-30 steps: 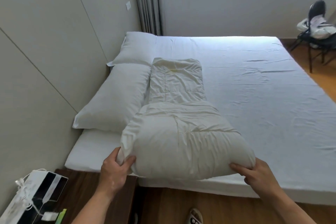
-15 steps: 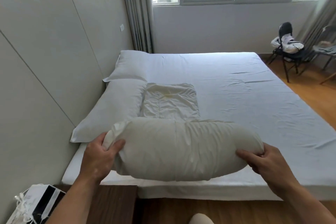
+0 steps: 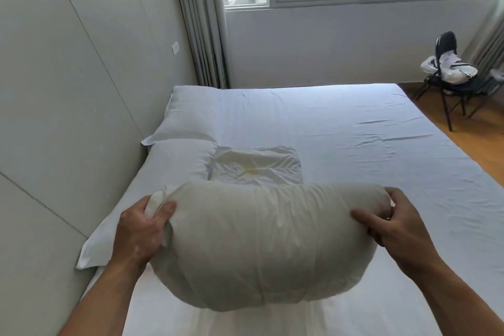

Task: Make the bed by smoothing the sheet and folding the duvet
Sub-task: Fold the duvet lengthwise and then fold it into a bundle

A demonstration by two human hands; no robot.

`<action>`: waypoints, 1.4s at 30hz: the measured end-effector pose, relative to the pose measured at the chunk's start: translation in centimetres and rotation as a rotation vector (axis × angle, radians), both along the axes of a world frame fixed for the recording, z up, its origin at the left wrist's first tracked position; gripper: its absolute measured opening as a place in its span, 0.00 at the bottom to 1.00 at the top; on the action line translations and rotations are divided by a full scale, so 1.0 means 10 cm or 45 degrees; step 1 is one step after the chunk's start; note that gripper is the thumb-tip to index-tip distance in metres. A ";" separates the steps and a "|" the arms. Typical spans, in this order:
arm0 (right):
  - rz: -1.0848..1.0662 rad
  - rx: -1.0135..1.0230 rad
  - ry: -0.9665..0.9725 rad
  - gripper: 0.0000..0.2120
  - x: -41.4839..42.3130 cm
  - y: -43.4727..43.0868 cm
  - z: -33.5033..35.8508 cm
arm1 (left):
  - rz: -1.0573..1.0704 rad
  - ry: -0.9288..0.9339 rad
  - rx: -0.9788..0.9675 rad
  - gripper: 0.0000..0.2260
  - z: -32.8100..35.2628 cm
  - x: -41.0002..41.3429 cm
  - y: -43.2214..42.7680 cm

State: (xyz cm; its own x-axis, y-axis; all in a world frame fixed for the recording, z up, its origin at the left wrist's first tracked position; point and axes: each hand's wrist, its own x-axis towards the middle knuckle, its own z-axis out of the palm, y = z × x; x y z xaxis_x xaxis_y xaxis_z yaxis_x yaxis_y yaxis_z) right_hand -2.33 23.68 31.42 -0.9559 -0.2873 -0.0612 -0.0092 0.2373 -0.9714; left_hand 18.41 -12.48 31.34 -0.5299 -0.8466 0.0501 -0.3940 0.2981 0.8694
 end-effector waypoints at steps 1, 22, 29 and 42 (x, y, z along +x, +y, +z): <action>0.007 0.005 -0.003 0.24 -0.24 -0.13 0.02 | 0.011 -0.013 -0.003 0.06 0.05 -0.23 -0.12; 0.036 0.267 -0.193 0.34 -4.59 -3.01 -1.37 | 0.083 -0.344 0.298 0.14 -1.46 -4.57 -3.04; 0.641 1.086 0.319 0.40 -4.16 -3.54 -2.97 | -0.663 -0.975 -0.440 0.30 -2.92 -4.83 -2.52; 0.544 1.378 0.462 0.42 -5.13 -4.14 -4.37 | -0.748 -1.057 -0.801 0.33 -4.33 -5.68 -2.89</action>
